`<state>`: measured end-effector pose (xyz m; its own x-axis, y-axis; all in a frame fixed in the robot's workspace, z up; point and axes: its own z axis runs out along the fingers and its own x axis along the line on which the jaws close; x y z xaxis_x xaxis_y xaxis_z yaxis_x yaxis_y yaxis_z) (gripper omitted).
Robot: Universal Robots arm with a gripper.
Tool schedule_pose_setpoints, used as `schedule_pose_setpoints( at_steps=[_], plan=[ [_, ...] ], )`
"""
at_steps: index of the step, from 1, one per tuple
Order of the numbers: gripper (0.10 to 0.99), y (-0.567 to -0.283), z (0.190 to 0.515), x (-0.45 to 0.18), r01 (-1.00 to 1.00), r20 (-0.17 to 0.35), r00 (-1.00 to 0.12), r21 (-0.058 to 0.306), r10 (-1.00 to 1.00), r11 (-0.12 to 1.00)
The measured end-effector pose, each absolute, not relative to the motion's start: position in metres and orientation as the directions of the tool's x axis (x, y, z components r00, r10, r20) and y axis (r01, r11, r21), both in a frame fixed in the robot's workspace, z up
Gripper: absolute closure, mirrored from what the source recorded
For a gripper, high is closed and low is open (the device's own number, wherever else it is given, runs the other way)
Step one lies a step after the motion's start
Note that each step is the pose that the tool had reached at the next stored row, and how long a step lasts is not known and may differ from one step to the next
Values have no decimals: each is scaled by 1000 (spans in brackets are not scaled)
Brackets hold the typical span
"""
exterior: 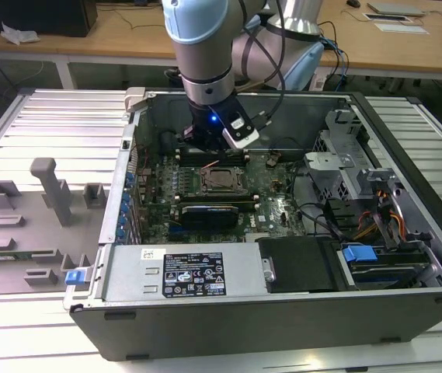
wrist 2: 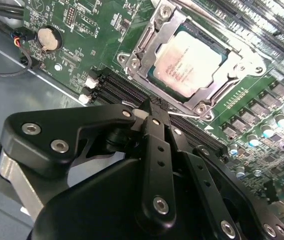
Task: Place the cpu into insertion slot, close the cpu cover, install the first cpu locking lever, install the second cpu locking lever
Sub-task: 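Install the first cpu locking lever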
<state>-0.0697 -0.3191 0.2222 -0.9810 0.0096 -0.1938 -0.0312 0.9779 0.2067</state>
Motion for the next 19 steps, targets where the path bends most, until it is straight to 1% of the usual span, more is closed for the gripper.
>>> schedule_pose_setpoints(
  at_steps=[6, 11, 19],
  plan=[
    [980, -311, 220, -70, -13, -194, -981, 199, 26, 980],
    [980, -309, 217, -70, 6, -194, -980, 183, 42, 983],
    [980, -301, 214, -70, 22, -195, -979, 166, 55, 986]
  ],
)
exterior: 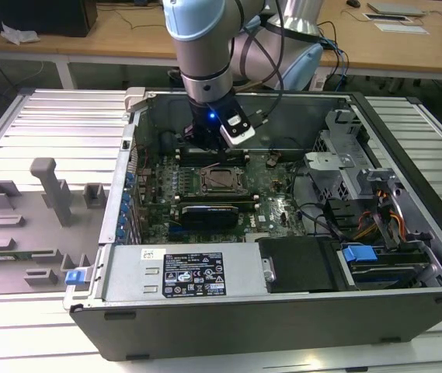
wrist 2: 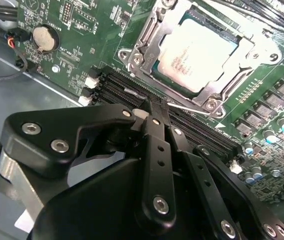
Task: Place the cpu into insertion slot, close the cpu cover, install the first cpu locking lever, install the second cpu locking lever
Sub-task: 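Install the first cpu locking lever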
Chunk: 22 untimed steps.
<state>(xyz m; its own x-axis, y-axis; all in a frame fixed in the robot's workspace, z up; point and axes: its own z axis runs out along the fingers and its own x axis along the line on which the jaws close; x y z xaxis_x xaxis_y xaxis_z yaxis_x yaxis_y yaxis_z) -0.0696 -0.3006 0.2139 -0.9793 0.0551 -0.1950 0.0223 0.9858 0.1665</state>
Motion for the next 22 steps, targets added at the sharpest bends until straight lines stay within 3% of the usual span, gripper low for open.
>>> schedule_pose_setpoints(
  at_steps=[22],
  plan=[
    [980, -293, 205, -68, 136, -205, -964, 158, 167, 978]
  ],
)
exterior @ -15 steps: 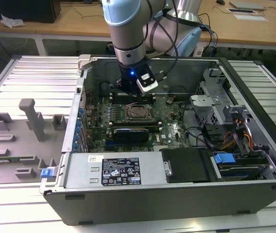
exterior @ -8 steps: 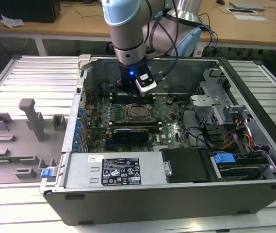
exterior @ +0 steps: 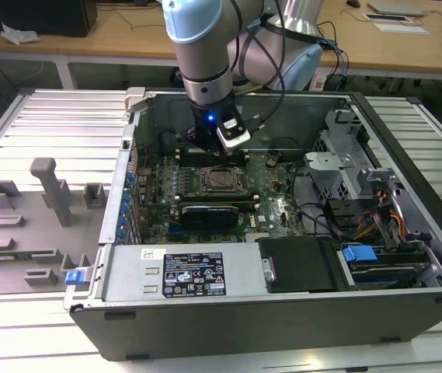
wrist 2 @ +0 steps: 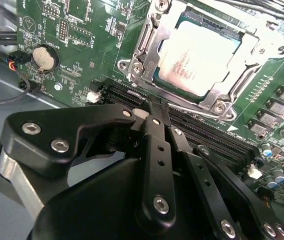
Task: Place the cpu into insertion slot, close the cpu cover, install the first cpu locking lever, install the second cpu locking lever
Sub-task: 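Install the first cpu locking lever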
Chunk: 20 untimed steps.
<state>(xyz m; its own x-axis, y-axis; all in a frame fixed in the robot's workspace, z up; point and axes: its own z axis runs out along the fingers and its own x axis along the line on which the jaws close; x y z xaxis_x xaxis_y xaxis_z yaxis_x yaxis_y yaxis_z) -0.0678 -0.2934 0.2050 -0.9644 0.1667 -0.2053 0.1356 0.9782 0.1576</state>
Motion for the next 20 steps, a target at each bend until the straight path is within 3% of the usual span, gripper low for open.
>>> schedule_pose_setpoints(
  at_steps=[20],
  plan=[
    [980, -292, 197, -68, 249, -206, -938, 154, 277, 956]
  ],
)
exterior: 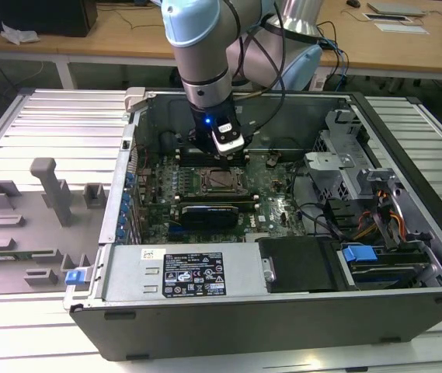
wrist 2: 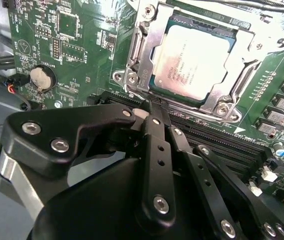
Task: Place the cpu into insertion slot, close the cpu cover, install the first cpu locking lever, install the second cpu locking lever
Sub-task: 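Install the first cpu locking lever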
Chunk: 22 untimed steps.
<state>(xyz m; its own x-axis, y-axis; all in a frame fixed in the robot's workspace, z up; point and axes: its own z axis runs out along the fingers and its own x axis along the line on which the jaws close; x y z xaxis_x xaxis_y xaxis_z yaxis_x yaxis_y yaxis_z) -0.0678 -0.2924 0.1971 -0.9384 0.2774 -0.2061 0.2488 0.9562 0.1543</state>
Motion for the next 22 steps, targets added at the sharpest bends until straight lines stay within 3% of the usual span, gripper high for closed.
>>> schedule_pose_setpoints(
  at_steps=[22],
  plan=[
    [980, -293, 208, -68, 249, -205, -938, 158, 278, 956]
  ],
)
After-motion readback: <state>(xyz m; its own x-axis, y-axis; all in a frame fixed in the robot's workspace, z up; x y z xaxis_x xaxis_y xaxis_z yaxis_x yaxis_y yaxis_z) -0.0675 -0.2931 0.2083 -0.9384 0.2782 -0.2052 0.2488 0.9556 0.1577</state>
